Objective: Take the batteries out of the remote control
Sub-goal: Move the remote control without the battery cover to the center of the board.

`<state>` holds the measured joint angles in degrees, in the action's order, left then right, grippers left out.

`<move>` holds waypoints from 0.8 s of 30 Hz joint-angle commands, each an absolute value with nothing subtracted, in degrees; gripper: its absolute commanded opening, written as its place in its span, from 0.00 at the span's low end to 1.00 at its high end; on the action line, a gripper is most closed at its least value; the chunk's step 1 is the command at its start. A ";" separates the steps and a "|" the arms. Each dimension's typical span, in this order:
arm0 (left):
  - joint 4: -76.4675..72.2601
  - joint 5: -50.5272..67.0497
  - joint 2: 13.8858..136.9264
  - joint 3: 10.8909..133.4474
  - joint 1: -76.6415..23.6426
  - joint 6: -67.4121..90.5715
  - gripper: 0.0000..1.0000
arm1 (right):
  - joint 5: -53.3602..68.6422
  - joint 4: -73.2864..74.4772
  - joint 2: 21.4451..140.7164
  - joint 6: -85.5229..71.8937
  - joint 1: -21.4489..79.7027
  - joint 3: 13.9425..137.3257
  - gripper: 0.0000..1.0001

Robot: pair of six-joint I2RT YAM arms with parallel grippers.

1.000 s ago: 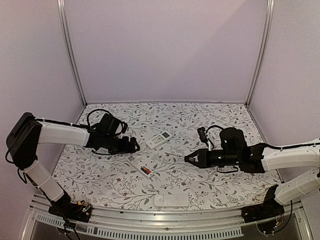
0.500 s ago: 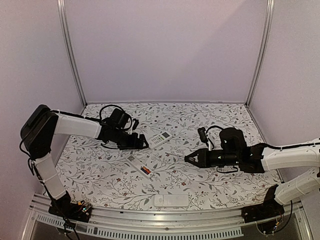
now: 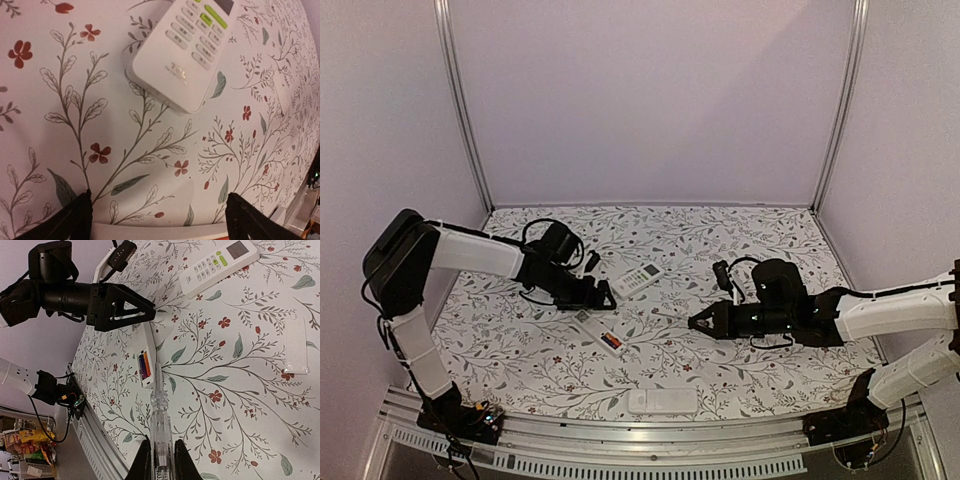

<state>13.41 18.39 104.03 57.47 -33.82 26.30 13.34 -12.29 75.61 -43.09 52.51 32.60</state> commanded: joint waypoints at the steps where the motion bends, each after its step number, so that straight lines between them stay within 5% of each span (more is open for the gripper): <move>1: 15.88 20.19 101.64 54.86 -34.64 25.86 0.92 | 11.86 -12.04 76.11 -44.15 52.91 33.42 0.00; 24: 16.21 20.08 90.81 44.75 -45.70 29.33 0.92 | 10.31 -11.80 74.72 -45.79 52.93 31.74 0.00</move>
